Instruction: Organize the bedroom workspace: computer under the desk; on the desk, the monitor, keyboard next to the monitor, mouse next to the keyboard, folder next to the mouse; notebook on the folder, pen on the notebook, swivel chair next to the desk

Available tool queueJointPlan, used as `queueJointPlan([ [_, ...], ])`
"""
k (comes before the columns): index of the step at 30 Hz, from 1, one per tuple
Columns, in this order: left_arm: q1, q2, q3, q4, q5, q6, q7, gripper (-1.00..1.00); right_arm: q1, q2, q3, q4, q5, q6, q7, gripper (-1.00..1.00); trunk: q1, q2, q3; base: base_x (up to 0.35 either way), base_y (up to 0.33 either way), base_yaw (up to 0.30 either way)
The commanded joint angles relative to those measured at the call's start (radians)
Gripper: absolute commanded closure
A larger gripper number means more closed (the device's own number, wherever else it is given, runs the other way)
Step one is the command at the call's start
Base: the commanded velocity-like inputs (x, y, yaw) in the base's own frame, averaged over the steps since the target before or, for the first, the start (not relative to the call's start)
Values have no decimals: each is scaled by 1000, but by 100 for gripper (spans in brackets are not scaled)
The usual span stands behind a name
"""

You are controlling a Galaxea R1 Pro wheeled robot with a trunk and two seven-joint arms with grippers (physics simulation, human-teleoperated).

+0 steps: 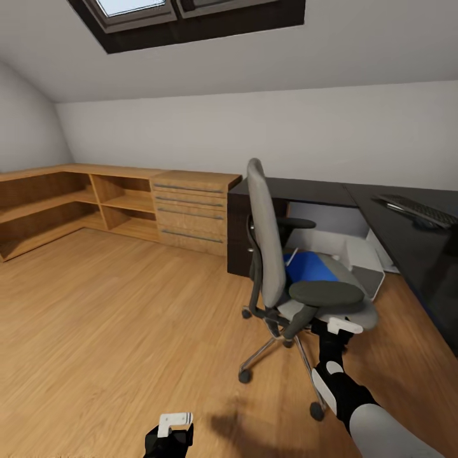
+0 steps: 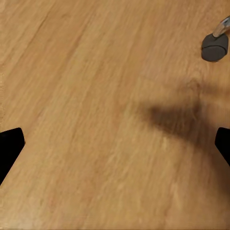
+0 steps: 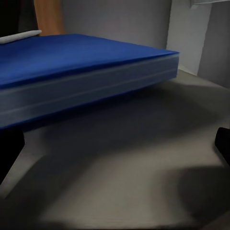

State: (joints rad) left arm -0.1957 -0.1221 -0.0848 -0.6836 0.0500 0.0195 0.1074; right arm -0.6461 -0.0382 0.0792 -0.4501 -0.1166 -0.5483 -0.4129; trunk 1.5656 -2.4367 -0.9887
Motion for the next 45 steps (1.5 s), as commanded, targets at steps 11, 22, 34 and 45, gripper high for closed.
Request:
queueJointPlan([
  [11,-1,1,-5,-1,5,2,8,-100,0,6,13,2,-3,5,0,-100,0,0,-3,0,0,117],
  [22,-1,1,-5,-1,6,2,8,-100,0,9,13,2,-2,5,0,-100,0,0,-3,0,0,119],
  [34,-1,1,-6,-1,5,2,8,-100,0,17,11,2,-1,5,0,-100,0,0,-3,0,0,78],
  [45,-1,1,-6,-1,5,2,7,-100,0,16,10,2,-1,5,-1,-100,0,0,-3,0,0,3],
])
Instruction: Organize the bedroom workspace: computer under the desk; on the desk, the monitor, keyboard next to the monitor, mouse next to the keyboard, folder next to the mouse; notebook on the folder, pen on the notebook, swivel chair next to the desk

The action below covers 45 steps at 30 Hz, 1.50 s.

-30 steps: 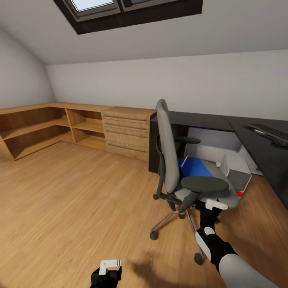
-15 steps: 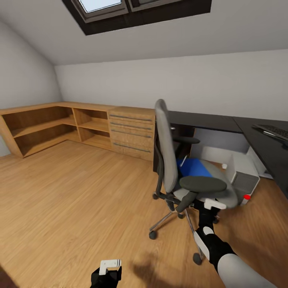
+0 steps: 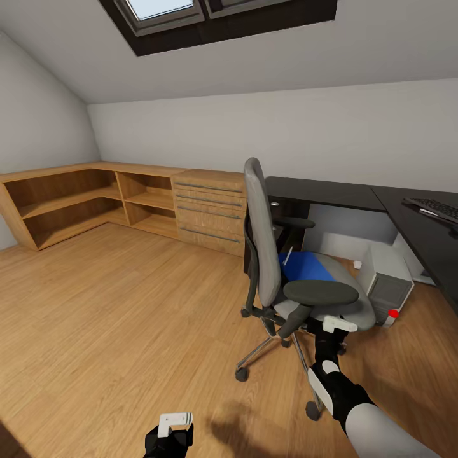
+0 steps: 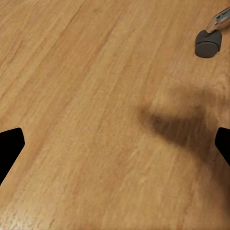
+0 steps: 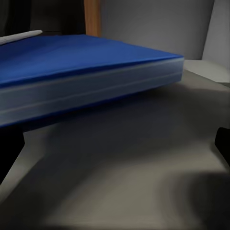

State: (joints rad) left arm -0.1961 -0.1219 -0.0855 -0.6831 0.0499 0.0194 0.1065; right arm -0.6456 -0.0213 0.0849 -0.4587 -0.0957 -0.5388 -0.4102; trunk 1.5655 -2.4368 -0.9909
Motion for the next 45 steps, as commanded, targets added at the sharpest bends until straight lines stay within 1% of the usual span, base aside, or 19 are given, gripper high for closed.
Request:
queueJointPlan([
  [1,0,1,-5,-1,5,2,8,-100,0,-1,4,11,-22,-4,-4,-100,0,0,-1,0,0,0],
  [9,0,1,-5,-1,6,2,8,-100,0,-4,3,11,-21,-22,-4,-100,0,0,-1,-59,-114,0],
  [18,0,1,-5,-1,6,2,7,-100,0,-6,1,13,-22,-24,-7,-100,0,0,-1,-7,-16,0],
  [27,0,1,-5,-1,6,2,7,-100,0,0,5,16,-23,-24,-7,-100,0,0,-1,0,0,0],
  [31,0,1,-5,-1,6,2,7,-100,0,8,8,34,-21,-24,-7,-100,0,0,-1,0,0,24],
  [36,0,1,-5,-1,6,3,7,-100,0,28,8,50,-16,-25,-6,-100,0,0,-1,-99,-21,42],
  [45,0,0,-5,-1,5,2,7,-100,0,32,8,53,-15,-34,-6,-100,0,0,-1,-91,-17,10],
])
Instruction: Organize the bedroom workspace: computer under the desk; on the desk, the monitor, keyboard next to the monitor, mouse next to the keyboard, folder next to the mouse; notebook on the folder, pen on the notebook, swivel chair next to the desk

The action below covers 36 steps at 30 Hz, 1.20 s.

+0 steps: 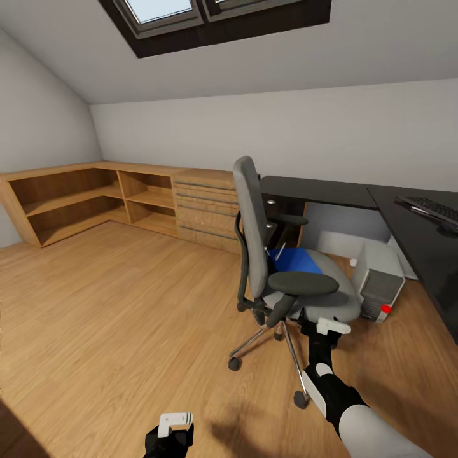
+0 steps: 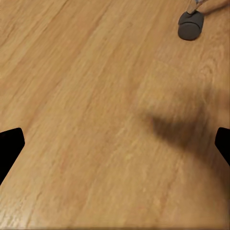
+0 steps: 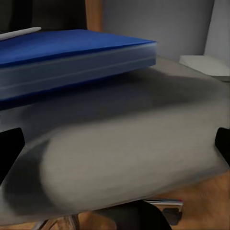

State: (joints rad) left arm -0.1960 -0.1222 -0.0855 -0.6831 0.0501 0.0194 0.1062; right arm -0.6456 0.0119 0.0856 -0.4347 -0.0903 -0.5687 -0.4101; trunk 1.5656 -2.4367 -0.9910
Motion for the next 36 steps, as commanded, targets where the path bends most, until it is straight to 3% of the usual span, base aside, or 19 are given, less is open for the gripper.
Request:
queueJointPlan([
  [1,0,1,-5,-1,6,2,8,-100,0,-1,8,29,-20,-5,-6,-100,0,0,-1,-11,-2,63],
  [36,0,-1,-5,-1,7,2,10,-100,0,0,8,30,-21,-5,-6,-100,0,0,-10,-1,0,197],
])
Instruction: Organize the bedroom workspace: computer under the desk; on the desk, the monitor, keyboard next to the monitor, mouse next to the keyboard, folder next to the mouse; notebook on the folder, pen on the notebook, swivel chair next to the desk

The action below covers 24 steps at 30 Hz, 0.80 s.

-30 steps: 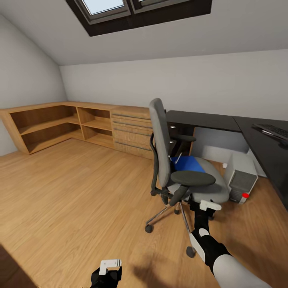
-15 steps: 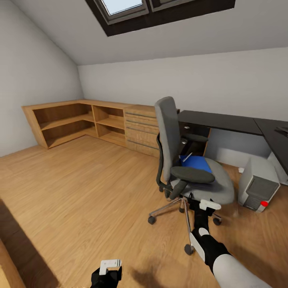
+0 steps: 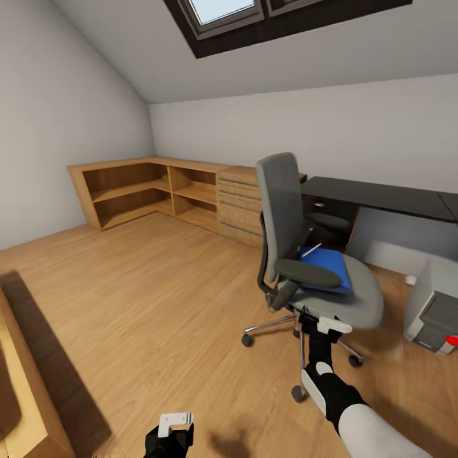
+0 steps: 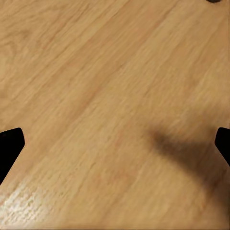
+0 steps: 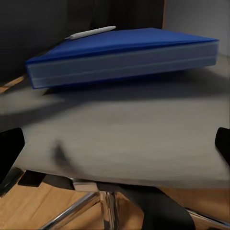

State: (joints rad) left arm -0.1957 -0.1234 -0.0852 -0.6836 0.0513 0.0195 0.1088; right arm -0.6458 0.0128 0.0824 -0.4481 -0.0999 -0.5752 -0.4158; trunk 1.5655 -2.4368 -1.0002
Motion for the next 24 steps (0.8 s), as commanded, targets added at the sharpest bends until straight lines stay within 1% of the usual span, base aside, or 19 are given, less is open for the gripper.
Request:
queueJointPlan([
  [1,-1,1,-5,-1,5,2,8,-100,0,-1,11,43,-12,1,0,-100,0,0,-1,0,0,179],
  [11,-1,1,-5,-1,5,2,8,-100,0,-1,11,43,-13,1,-1,-100,0,0,-1,0,0,157],
  [19,-1,1,-5,-1,6,2,8,-100,0,-1,10,43,-14,1,-1,-100,0,0,-1,-6,0,23],
  [24,-1,1,-5,-1,6,2,8,-100,0,-1,9,44,-15,1,-1,-100,0,0,-1,-153,0,3],
])
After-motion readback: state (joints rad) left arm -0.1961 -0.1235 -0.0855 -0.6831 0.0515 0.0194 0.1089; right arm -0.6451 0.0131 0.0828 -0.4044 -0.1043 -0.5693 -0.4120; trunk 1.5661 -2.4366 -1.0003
